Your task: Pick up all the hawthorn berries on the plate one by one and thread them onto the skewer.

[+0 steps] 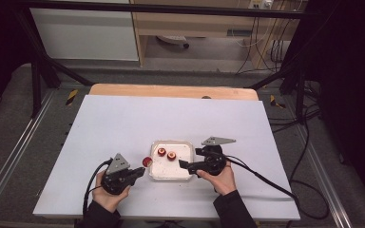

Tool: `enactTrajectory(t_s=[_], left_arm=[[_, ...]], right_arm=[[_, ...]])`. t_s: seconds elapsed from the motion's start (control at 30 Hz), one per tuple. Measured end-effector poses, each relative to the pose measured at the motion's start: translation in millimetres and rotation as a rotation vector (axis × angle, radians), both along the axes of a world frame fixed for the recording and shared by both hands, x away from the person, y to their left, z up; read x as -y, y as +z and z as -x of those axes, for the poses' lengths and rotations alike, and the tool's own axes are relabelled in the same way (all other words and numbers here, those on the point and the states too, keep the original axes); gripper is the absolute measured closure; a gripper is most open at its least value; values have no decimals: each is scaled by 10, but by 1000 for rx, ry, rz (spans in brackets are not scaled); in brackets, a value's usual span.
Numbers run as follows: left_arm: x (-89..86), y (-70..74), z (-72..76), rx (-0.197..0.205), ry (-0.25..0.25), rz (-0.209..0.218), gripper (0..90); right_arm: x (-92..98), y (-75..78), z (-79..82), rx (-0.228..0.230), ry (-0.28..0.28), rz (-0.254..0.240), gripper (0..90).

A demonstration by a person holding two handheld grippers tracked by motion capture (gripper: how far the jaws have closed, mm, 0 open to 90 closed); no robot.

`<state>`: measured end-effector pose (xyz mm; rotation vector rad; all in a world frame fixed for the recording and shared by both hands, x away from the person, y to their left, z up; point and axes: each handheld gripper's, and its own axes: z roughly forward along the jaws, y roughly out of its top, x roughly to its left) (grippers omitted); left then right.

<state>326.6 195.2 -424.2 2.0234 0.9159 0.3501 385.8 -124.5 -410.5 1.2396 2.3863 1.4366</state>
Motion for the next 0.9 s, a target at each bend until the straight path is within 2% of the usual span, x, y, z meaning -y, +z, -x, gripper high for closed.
enactTrajectory(t_s=[0.13, 0.3, 0.7, 0.9], left_arm=[[-90, -14, 25, -7, -11, -16, 883], [-142, -44, 37, -10, -22, -17, 883], [-215, -95, 44, -22, -33, -24, 883], [-241, -103, 38, -25, -27, -26, 883]], right_arm=[[-58, 43, -66, -25, 39, 103, 93], [-176, 100, -158, -36, 81, 201, 84], [-532, 149, -394, -72, 155, 378, 93], [-696, 172, -529, -107, 175, 392, 137]])
